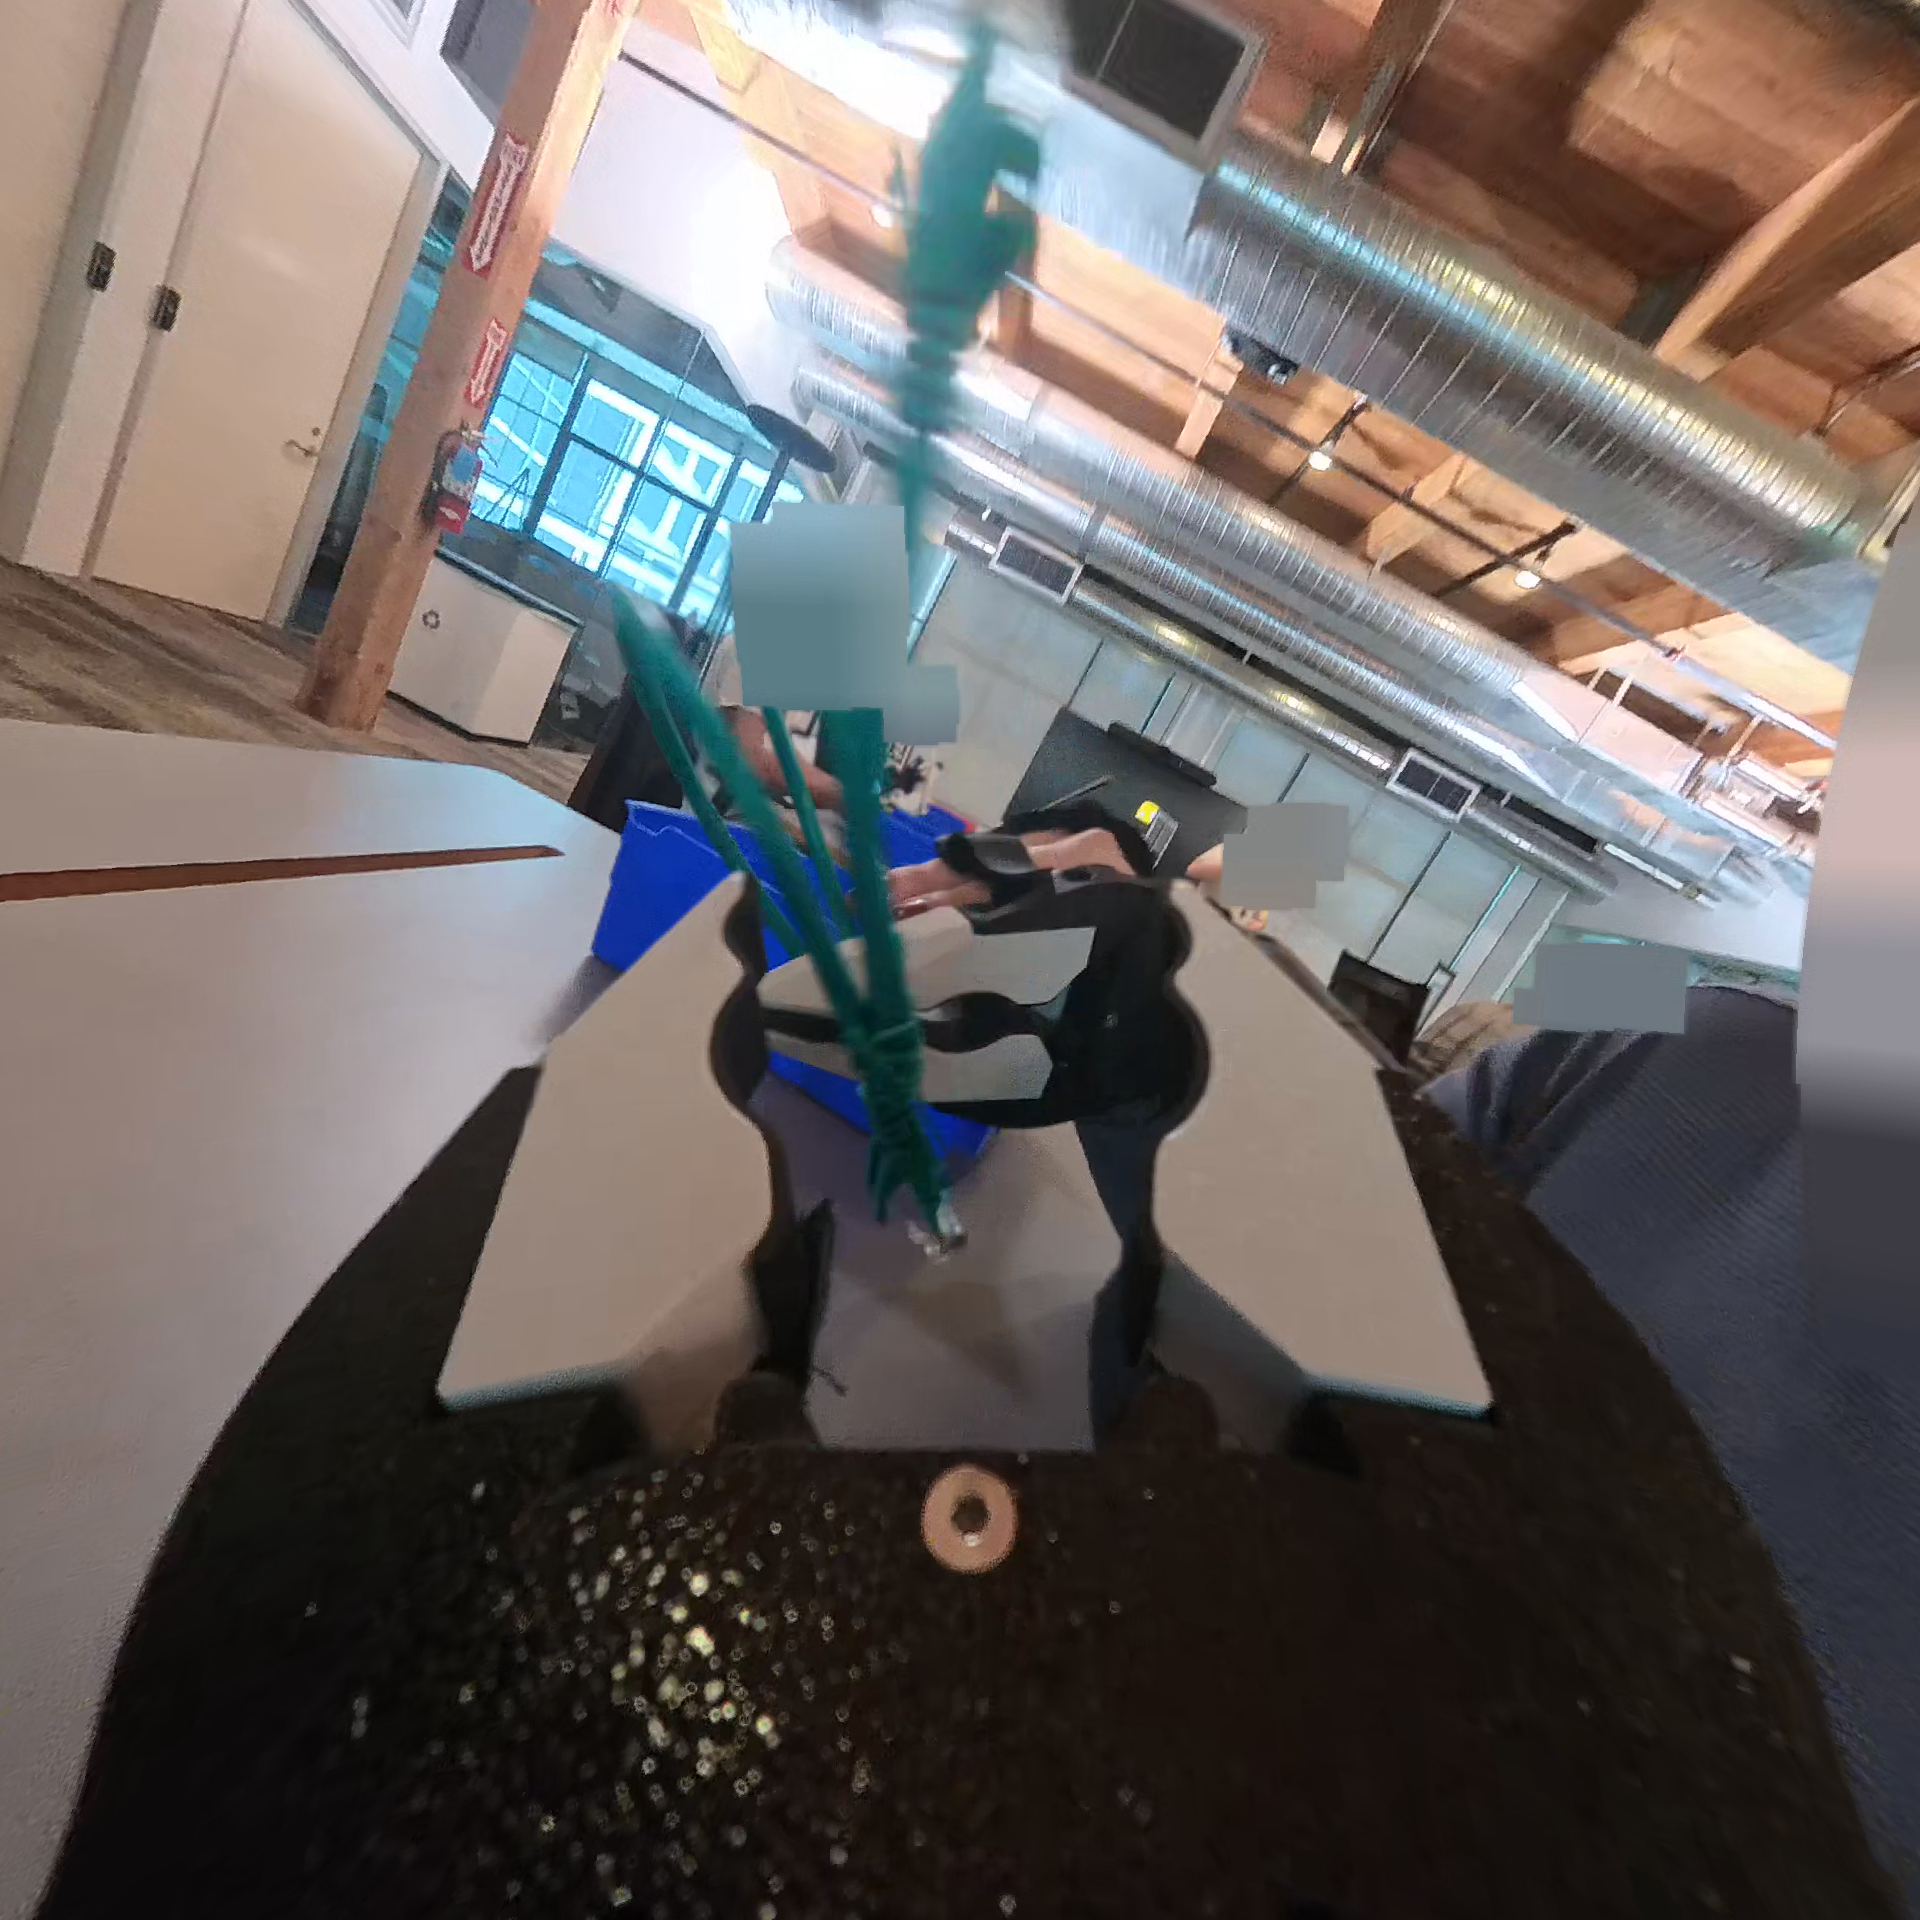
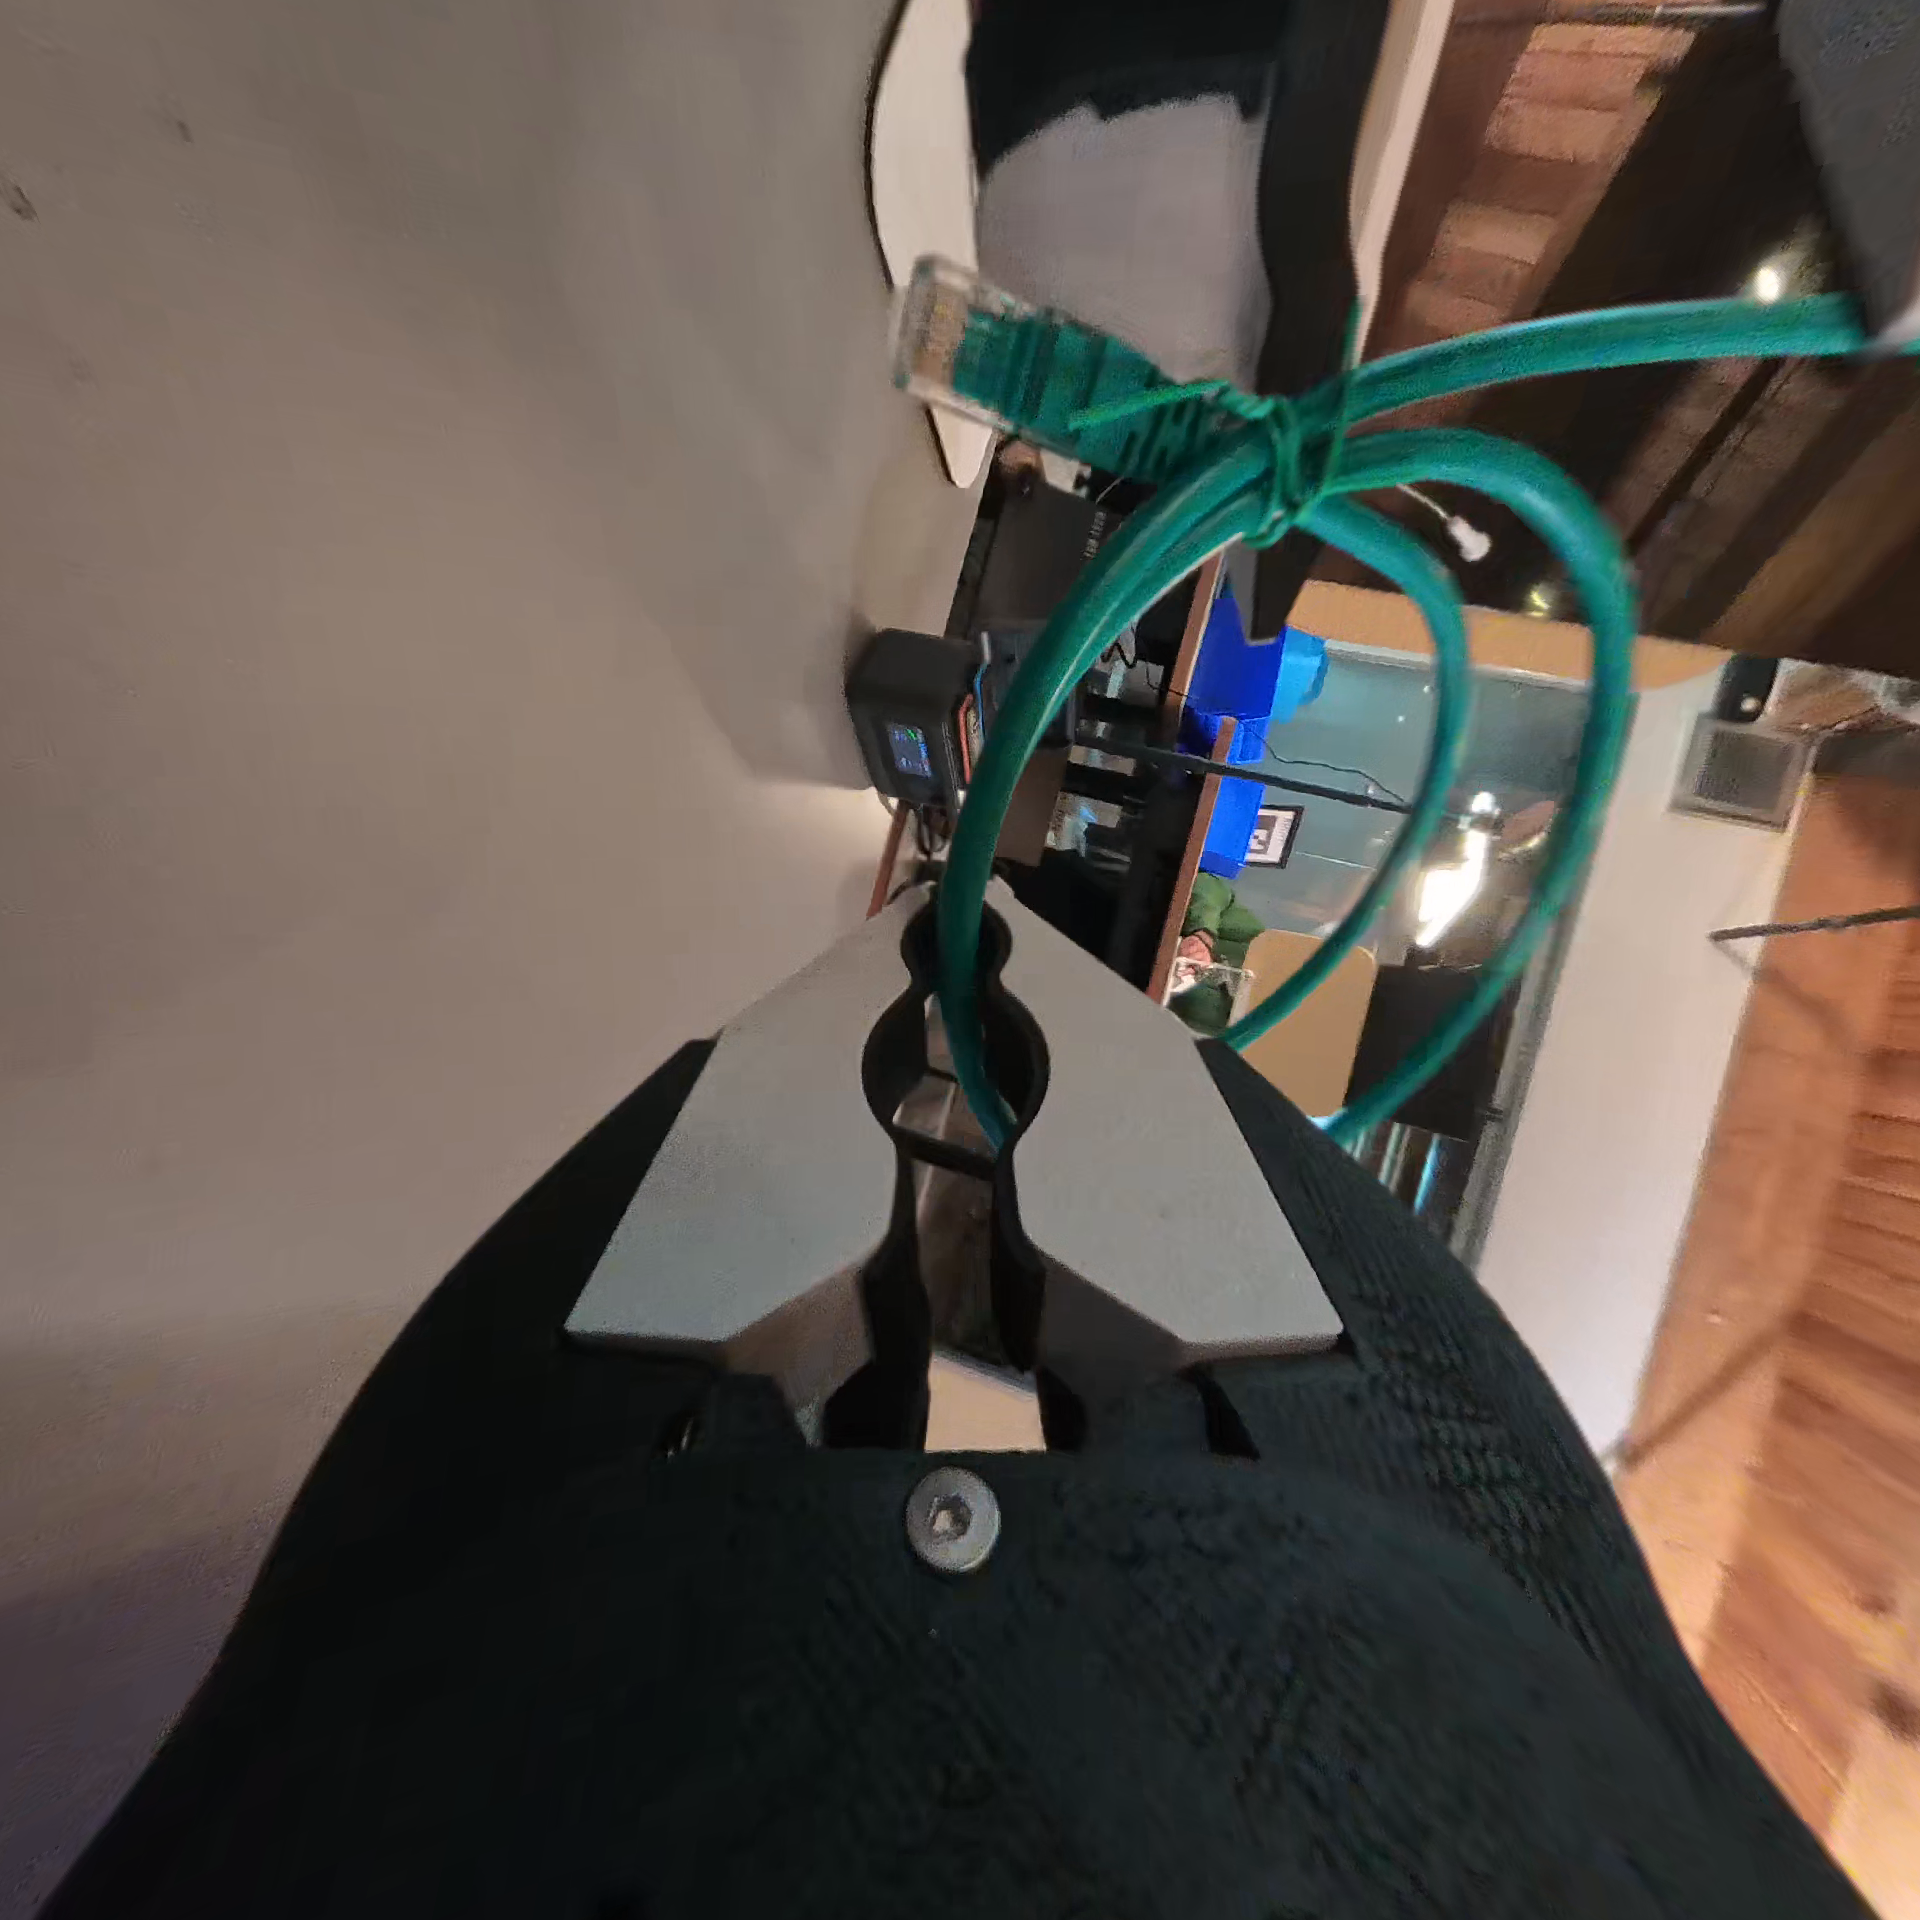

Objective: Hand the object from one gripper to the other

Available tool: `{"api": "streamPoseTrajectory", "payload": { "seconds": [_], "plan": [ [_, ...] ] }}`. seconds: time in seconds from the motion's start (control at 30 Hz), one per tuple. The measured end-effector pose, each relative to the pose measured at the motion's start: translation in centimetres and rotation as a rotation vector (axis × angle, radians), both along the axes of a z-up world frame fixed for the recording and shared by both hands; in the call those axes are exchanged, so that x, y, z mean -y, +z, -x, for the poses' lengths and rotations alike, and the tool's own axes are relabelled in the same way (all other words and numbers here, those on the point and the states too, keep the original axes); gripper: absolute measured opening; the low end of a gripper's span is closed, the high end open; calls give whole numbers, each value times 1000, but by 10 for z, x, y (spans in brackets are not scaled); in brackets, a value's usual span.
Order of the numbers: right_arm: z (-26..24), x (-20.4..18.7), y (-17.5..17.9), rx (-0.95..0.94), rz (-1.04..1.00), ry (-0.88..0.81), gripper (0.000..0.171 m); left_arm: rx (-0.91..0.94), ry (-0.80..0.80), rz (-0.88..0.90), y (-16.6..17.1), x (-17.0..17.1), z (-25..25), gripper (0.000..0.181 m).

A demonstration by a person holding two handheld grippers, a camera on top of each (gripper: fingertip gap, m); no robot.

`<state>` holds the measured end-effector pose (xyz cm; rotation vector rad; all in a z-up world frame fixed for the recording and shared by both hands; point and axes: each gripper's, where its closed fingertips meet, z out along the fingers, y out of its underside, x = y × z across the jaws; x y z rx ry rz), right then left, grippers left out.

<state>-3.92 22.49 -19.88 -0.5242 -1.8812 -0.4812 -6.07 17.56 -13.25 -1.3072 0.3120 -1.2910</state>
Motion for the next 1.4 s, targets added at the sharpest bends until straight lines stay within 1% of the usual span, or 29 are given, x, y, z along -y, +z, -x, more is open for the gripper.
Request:
{"api": "streamPoseTrajectory", "payload": {
  "seconds": [0.03,0.07,0.1,0.13,0.23,0.37,0.43,0.53,0.6,0.67,0.7,0.8,0.83,0.87,0.9,0.97,1.07,1.13,1.23,1.33,1.37,1.4],
  "plan": [
    [1,1,-1,1,-5,4,0,-20,21,15,-4,-3,0,65],
    [2,1,-1,0,-9,6,0,-44,49,31,-8,-7,2,53],
    [1,1,0,-2,-10,7,0,-70,79,40,-13,-11,4,32],
    [1,1,0,-9,-2,11,0,-92,95,34,-15,-12,6,19],
    [1,5,-1,-44,107,29,3,-134,110,5,-17,-11,6,11],
    [-5,21,2,-105,427,75,37,-302,242,-86,-23,-15,8,8],
    [-8,29,19,-189,563,121,45,-404,322,-154,-23,-16,10,8],
    [-13,29,56,-383,692,165,46,-621,457,-318,-23,-14,8,7],
    [-17,21,73,-499,816,137,46,-800,582,-435,-23,-15,8,7],
    [-19,8,77,-576,1026,43,45,-1001,709,-560,-24,-16,7,6],
    [-20,5,73,-582,1174,-7,45,-1105,768,-619,-25,-16,6,6],
    [-20,2,56,-572,1731,-165,45,-1400,925,-794,-29,-18,2,6],
    [-20,6,54,-538,1922,-173,46,-1481,979,-852,-29,-17,1,6],
    [-20,10,54,-507,2075,-147,50,-1551,1033,-914,-28,-16,0,5],
    [-20,8,52,-493,2181,-128,52,-1612,1074,-973,-28,-15,-2,5],
    [-19,1,42,-473,2318,-143,61,-1721,1110,-1072,-31,-15,-7,5],
    [-14,1,34,-423,2478,-112,70,-1800,1112,-1164,-37,-15,-16,5],
    [-11,2,28,-396,2514,-109,65,-1811,1126,-1206,-37,-13,-20,4],
    [-8,1,27,-416,2466,-70,30,-1766,1113,-1191,-37,-12,-22,5],
    [-10,-2,41,-489,2390,12,9,-1686,1050,-1109,-44,-16,-22,10],
    [-10,-5,46,-530,2352,26,7,-1621,1026,-1072,-46,-16,-23,22],
    [-12,-8,51,-566,2305,38,4,-1534,1000,-1013,-46,-17,-25,45]
  ]
}}
